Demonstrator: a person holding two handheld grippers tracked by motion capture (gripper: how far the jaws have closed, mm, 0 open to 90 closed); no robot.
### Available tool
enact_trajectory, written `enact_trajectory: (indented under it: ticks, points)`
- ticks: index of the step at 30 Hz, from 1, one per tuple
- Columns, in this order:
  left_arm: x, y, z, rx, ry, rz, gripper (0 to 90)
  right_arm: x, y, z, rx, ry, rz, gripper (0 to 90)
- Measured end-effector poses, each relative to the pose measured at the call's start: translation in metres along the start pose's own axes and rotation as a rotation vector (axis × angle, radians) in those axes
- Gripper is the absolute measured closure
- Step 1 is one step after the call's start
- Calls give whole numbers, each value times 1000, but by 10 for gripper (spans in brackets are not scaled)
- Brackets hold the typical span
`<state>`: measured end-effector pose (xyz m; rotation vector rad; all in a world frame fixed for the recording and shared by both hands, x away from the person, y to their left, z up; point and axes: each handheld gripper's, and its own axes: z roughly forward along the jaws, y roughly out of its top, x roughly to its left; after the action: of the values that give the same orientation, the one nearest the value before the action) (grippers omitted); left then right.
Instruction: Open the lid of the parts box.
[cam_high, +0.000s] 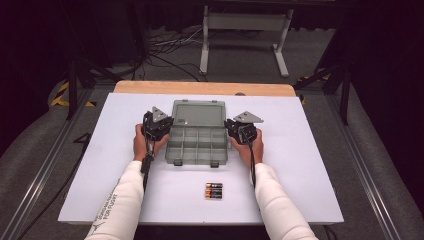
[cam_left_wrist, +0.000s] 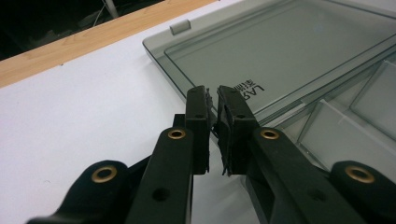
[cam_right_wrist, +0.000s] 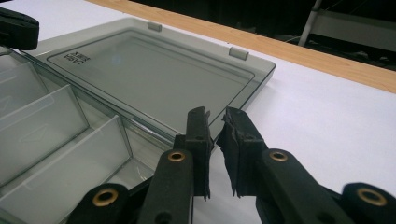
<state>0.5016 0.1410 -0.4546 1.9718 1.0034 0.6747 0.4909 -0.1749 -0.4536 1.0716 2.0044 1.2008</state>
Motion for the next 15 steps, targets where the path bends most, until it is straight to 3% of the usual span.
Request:
enact_trajectory:
  ticks: [10, 15]
  points:
    - [2, 4, -8, -13, -5, 11, 818, 0, 4, -5, 1, 1, -19, 797]
    - [1, 7, -19, -28, -13, 53, 815, -1, 9, -12, -6, 9, -30, 790]
